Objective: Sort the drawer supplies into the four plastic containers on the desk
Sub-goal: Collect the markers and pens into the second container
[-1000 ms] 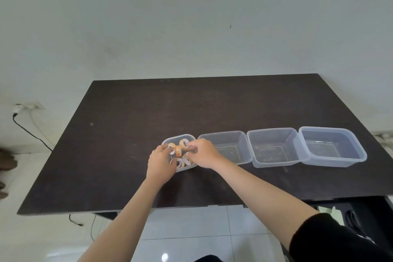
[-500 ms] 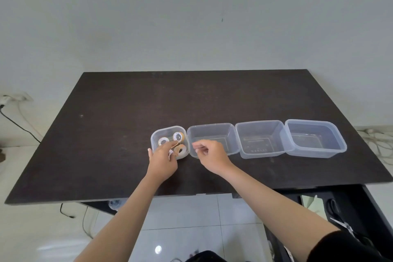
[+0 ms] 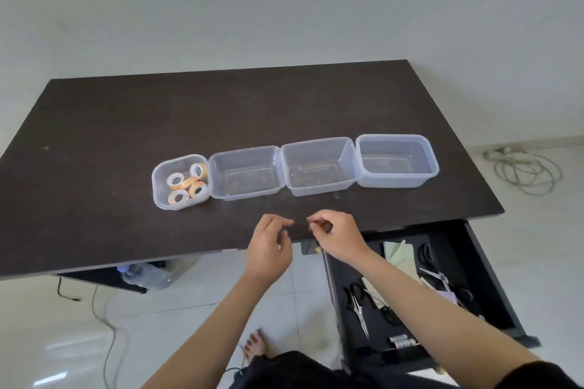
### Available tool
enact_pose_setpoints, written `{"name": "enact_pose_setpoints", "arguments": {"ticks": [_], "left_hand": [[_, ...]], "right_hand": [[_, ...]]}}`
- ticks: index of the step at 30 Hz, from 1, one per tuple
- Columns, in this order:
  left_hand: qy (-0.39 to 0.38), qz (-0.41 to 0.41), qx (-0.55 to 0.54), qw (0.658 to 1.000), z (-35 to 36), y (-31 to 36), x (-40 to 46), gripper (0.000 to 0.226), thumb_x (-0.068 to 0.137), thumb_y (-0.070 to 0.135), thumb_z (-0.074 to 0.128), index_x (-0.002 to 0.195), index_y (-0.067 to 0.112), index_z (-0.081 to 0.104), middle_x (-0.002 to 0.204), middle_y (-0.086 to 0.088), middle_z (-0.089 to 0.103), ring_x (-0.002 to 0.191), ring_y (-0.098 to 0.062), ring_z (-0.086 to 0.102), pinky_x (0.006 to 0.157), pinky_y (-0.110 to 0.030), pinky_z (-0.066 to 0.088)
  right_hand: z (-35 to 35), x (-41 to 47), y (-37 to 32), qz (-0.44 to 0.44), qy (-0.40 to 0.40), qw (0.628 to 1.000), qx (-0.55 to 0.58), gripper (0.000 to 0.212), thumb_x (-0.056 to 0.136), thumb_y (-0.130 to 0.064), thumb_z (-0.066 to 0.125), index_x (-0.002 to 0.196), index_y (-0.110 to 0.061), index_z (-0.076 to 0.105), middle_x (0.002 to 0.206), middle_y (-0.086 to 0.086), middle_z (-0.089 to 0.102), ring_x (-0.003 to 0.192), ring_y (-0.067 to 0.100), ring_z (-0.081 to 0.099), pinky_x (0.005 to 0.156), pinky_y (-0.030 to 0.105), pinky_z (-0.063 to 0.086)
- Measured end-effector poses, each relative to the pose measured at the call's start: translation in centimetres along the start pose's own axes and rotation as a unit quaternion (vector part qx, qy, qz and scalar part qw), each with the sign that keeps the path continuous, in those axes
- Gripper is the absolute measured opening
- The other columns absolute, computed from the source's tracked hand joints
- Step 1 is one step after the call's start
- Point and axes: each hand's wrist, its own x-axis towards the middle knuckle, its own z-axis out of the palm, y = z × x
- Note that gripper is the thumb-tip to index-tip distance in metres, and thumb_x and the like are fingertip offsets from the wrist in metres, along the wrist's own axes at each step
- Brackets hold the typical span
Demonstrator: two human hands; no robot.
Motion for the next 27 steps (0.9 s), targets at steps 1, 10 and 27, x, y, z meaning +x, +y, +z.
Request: {"name": "enact_pose_setpoints", "arguments": {"ticks": [1,10,27], "left_hand": [[-0.015,-0.003,-0.002,1.0,1.8,1.0,-0.7,0.022,0.085,0.001,0.053,0.099,0.011,0.066,0.097,0.004,0.056,0.083,-0.009,0.056,0.073,-0.019,0.049],[-0.18,-0.043,-0.023,0.982,16.4,8.1,-6.4,0.022,0.089,0.012,0.051,0.107,0.016,0.063,0.107,0.008,0.052,0.088,-0.003,0.052,0.078,-0.017,0.046],[-0.364,-0.152,0.204,0.896,28.2,10.7,-7.9,0.056,0.084,0.037,0.06,0.136,0.036,0.038,0.155,-0.007,0.004,0.144,-0.03,0.003,0.117,-0.051,0.011]], "right_hand": [[-1.3,-0.9,1.6,0.017,-0.009,1.0,-0.01,0.012,0.086,-0.011,0.064,0.094,-0.015,0.073,0.08,0.001,0.071,0.067,0.006,0.061,0.065,0.015,0.051],[-12.0,-9.2,16.9,0.154,-0.048,0.981,-0.106,0.016,0.085,-0.009,0.06,0.094,-0.011,0.073,0.083,-0.001,0.068,0.071,0.005,0.058,0.074,0.02,0.046],[-16.8,-14.5,28.4,0.265,-0.165,0.931,-0.19,0.042,0.078,-0.015,0.063,0.118,-0.014,0.049,0.121,0.01,0.043,0.103,0.027,0.051,0.087,0.038,0.049]]}}
